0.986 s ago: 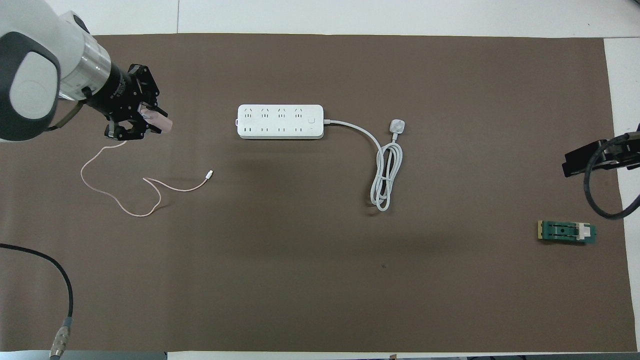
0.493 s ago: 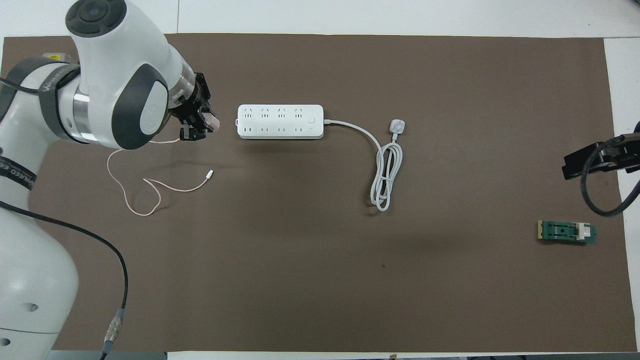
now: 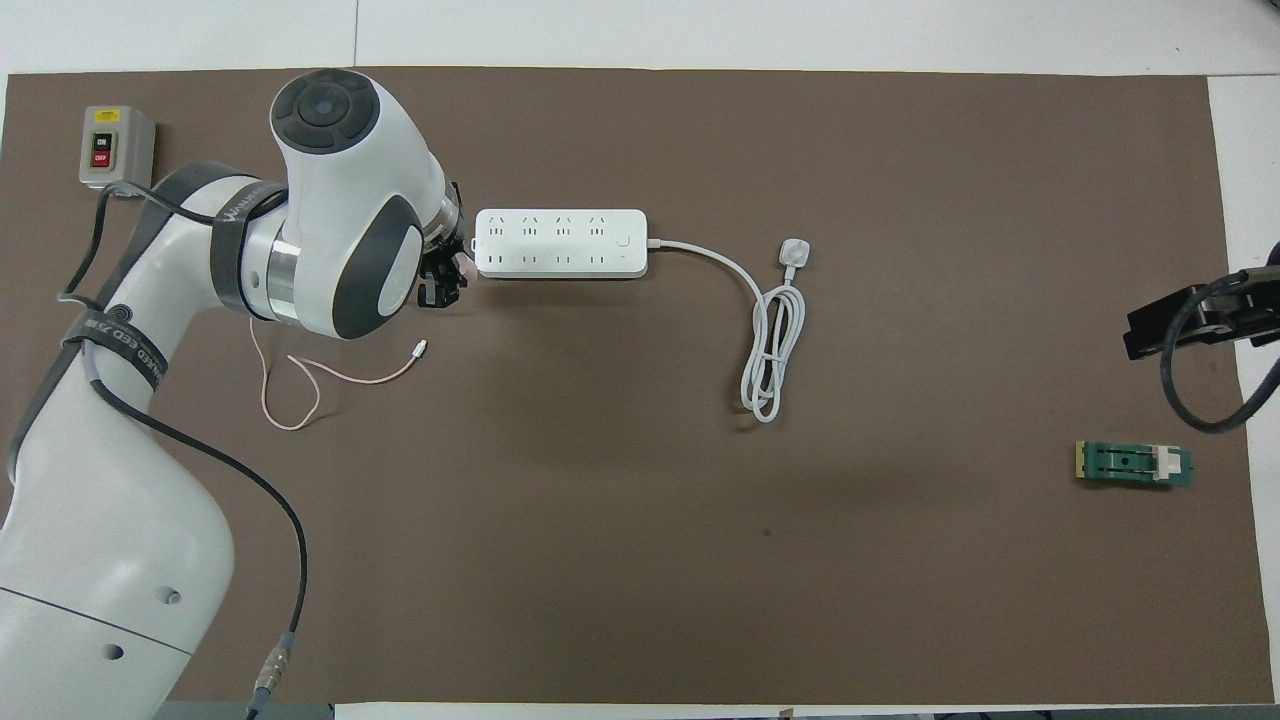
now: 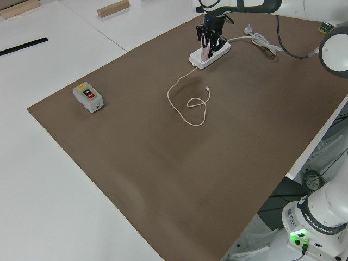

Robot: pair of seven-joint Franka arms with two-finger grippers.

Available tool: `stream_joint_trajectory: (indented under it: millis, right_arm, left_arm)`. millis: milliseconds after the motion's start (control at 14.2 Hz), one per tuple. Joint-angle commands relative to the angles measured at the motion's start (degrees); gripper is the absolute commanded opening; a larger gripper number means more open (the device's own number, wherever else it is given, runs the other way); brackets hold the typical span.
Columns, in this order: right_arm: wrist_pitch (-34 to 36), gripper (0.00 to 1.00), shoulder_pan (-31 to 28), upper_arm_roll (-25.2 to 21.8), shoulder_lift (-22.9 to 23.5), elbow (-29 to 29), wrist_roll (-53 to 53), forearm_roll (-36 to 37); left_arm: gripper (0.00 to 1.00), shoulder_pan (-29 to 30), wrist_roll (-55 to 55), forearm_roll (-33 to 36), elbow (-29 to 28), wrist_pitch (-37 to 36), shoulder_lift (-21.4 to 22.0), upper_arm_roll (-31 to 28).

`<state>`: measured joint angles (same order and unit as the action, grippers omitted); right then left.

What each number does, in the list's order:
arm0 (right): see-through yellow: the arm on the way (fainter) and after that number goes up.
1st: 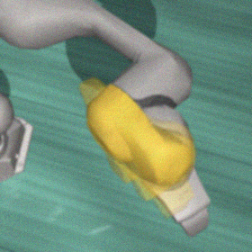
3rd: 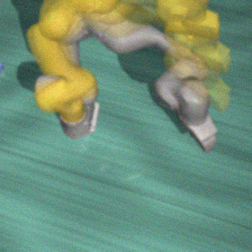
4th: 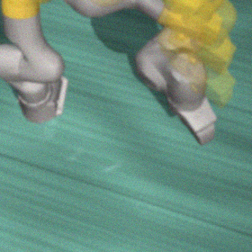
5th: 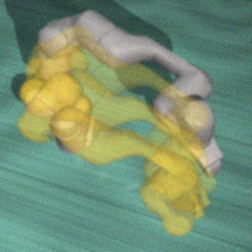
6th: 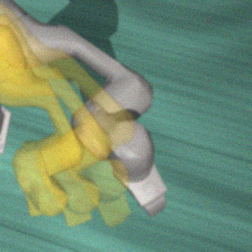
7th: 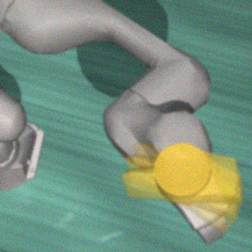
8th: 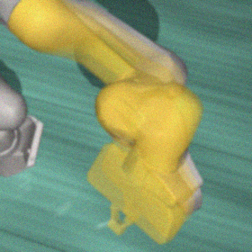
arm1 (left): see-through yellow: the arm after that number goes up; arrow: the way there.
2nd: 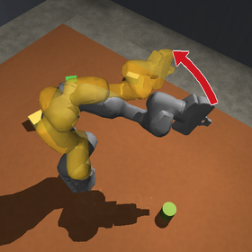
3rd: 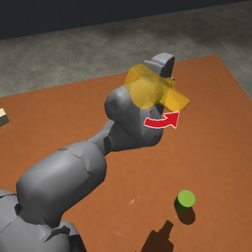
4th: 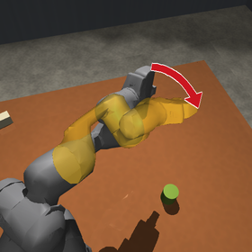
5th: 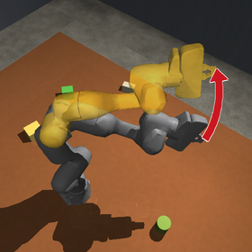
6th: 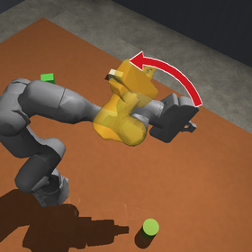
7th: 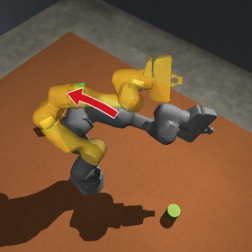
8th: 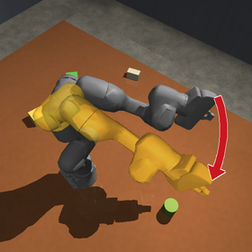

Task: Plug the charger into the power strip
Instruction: 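Carry the charger back to the strip's end socket with the left gripper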

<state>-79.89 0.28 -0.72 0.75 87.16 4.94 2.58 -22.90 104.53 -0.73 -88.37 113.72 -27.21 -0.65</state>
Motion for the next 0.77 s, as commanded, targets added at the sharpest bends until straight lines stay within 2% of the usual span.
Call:
stream_joint_trajectory:
  millis: [0, 352, 563, 704]
  right_arm:
    - [-0.62, 1.00, -0.89, 0.37, -0.67, 1.26, -0.54, 0.94]
    - [-0.53, 1.00, -0.89, 0.02, -0.75, 1.26, -0.54, 0.94]
    - [-0.53, 1.00, -0.89, 0.02, -0.67, 1.26, -0.54, 0.94]
    - [-0.53, 1.00, -0.89, 0.02, -0.75, 1.26, -0.63, 0.94]
  left_arm:
    - [0.00, -0.92, 1.64, 1.52, -2.95, 2.47, 1.90, -0.76]
    - [0.00, -1.97, 3.92, 1.96, -2.07, 4.93, 0.76, -0.67]
    - [0.00, -3.03, 5.24, 2.40, 1.09, 4.58, -1.61, -0.67]
    - [0.00, -3.38, 5.24, 2.49, 1.27, 4.76, -2.14, -0.67]
